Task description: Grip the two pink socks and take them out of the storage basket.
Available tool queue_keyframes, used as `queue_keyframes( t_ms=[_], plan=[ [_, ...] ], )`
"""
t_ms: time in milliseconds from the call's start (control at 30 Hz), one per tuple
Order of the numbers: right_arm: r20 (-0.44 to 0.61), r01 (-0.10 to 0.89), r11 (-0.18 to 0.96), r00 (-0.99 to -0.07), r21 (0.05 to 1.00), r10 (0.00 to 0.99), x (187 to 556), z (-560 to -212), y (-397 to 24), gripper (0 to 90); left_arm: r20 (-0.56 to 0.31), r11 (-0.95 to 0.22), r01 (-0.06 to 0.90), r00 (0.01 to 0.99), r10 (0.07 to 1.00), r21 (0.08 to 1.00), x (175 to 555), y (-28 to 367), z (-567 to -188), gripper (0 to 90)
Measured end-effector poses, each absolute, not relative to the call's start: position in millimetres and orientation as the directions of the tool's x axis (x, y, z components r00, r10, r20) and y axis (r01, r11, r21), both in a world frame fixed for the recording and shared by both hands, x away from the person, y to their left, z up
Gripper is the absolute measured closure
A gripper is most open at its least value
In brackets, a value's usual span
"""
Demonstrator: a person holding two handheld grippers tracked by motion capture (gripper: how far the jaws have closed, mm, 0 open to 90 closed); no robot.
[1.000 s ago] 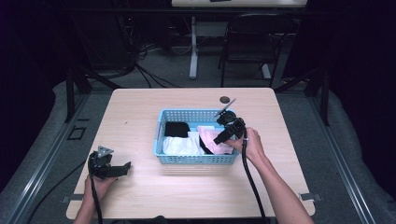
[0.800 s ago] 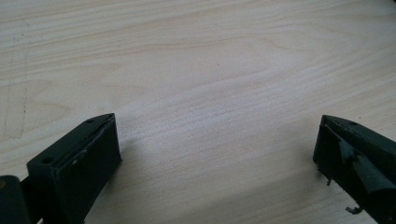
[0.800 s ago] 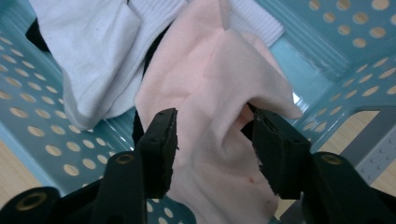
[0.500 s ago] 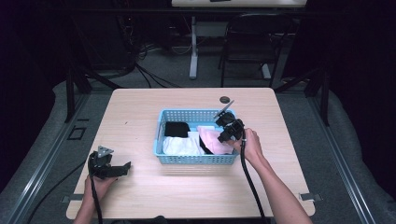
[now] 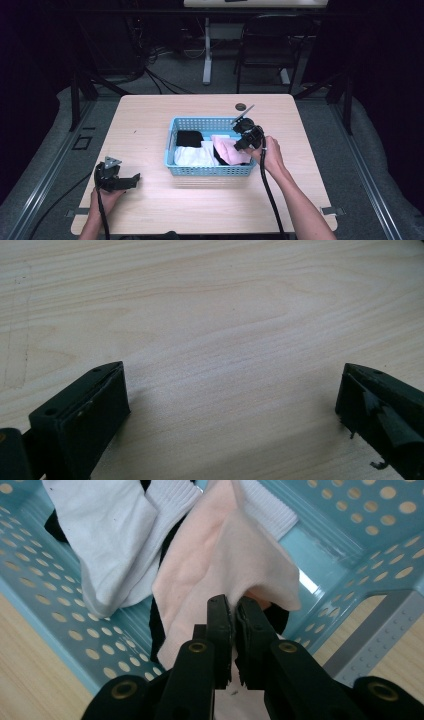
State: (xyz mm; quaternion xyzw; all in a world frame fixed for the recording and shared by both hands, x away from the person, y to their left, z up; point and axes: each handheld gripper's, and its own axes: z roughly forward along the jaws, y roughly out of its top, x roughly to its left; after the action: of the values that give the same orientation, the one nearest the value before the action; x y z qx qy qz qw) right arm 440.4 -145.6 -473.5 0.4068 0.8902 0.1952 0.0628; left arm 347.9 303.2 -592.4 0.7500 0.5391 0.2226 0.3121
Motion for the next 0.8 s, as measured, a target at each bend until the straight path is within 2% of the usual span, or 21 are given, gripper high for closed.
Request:
queue_keyframes(
  t_ms=[200, 800],
  plan=[
    [0.071, 0.7, 0.575, -0.658, 0.424, 0.749, 438.7, -462.1, -145.3, 85.3, -0.002, -0.225, 0.669, 0.32, 0.947, 0.708, 348.0, 303.2, -592.4, 0.6],
    [0.045, 0.658, 0.592, -0.685, 0.466, 0.727, 433.3, -425.7, -145.1, 85.3, -0.005, -0.22, 0.669, 0.317, 0.948, 0.71, 347.8, 302.9, -592.5, 0.6]
  ],
)
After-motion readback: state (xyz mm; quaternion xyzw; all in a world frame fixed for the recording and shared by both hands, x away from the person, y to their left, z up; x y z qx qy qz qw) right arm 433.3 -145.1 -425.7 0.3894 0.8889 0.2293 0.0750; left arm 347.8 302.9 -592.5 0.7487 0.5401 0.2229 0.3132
